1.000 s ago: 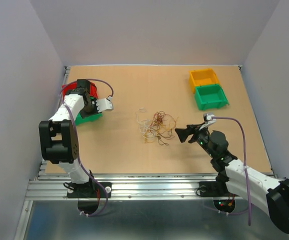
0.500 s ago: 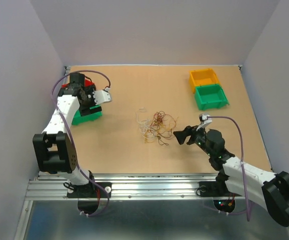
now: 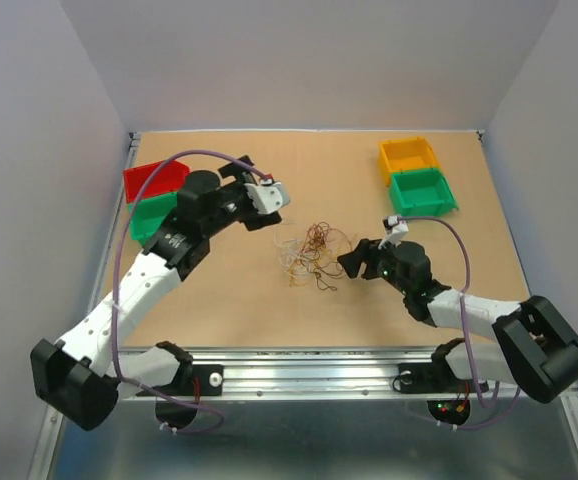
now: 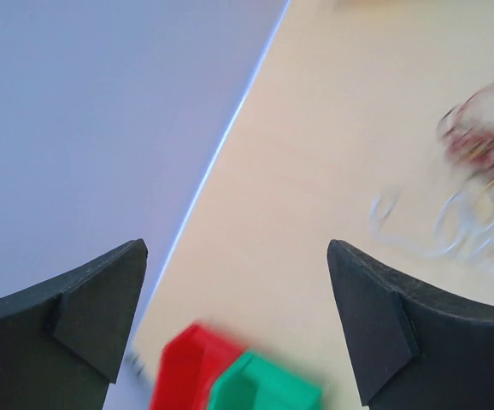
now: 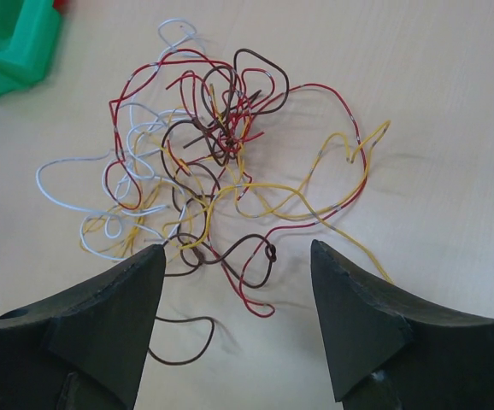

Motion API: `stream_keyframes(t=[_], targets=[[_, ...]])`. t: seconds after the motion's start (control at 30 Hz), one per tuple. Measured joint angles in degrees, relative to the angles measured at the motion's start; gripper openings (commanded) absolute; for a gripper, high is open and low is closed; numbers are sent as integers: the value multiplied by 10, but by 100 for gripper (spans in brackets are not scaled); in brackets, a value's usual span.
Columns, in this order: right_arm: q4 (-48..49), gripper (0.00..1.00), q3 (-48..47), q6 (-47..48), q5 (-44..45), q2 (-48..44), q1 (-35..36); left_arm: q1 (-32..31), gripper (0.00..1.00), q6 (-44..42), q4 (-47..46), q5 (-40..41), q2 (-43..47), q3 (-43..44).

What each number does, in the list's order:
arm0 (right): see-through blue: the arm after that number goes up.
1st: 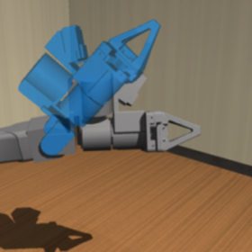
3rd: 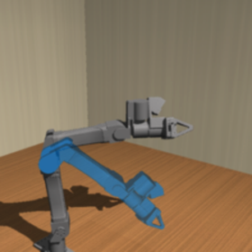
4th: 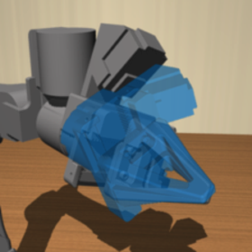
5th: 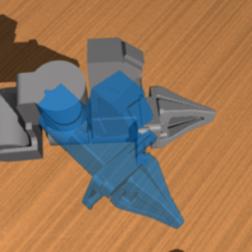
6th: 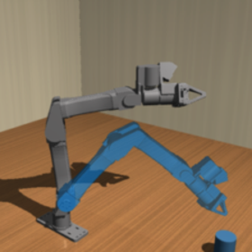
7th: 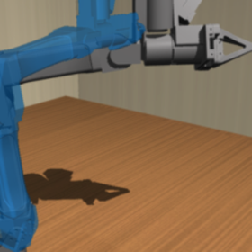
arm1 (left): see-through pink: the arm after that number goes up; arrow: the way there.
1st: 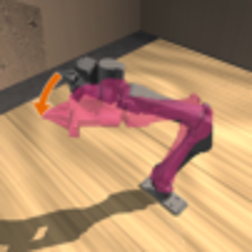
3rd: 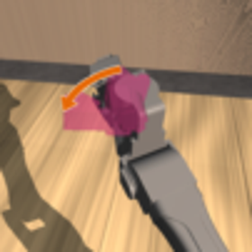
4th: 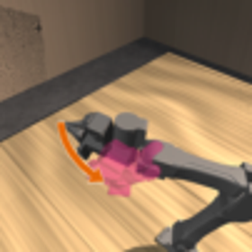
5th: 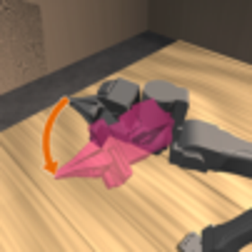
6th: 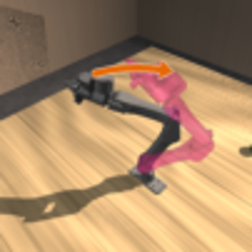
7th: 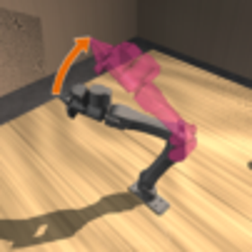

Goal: Untangle the cables

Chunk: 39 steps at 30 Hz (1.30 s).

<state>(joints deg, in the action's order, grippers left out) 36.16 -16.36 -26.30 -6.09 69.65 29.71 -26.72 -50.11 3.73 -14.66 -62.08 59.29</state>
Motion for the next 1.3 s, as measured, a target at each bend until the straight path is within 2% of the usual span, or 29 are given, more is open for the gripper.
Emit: stream_keyframes(t=[0.07, 0.13, 0.2, 0.27, 0.3, 0.37, 0.47, 0.63, 0.83, 1.07, 1.3], targets=[[7, 69, -16, -6, 0, 31, 0, -55, 96, 56, -59, 14, -36, -7], [15, 66, -35, -12, 0, 66, 0, -75, 96, 99, -114, 29, -78, -6], [23, 57, -58, -16, -1, 104, 0, -82, 96, 147, -180, 51, -127, -10], [26, 44, -74, -20, -2, 133, 0, -82, 95, 178, -234, 70, -154, -22], [29, 26, -83, -21, -4, 146, 0, -82, 95, 193, -257, 80, -161, -30], [29, 9, -100, -24, -5, 166, 0, -82, 95, 212, -293, 96, -166, -47], [33, 1, -106, -24, -7, 161, 3, -83, 96, 236, -374, 117, -164, -98], [-24, 1, -120, -13, -3, 55, 10, -88, 96, 253, -430, 155, -161, -172], [-131, 1, -241, 28, 0, -50, 19, -89, 96, 276, -459, 156, -105, -201], [-182, 1, -344, 45, -30, -95, 19, -89, 98, 301, -501, 60, -18, -238], [-199, 1, -391, 45, -62, -97, 19, -89, 98, 328, -533, -52, 4, -263]])
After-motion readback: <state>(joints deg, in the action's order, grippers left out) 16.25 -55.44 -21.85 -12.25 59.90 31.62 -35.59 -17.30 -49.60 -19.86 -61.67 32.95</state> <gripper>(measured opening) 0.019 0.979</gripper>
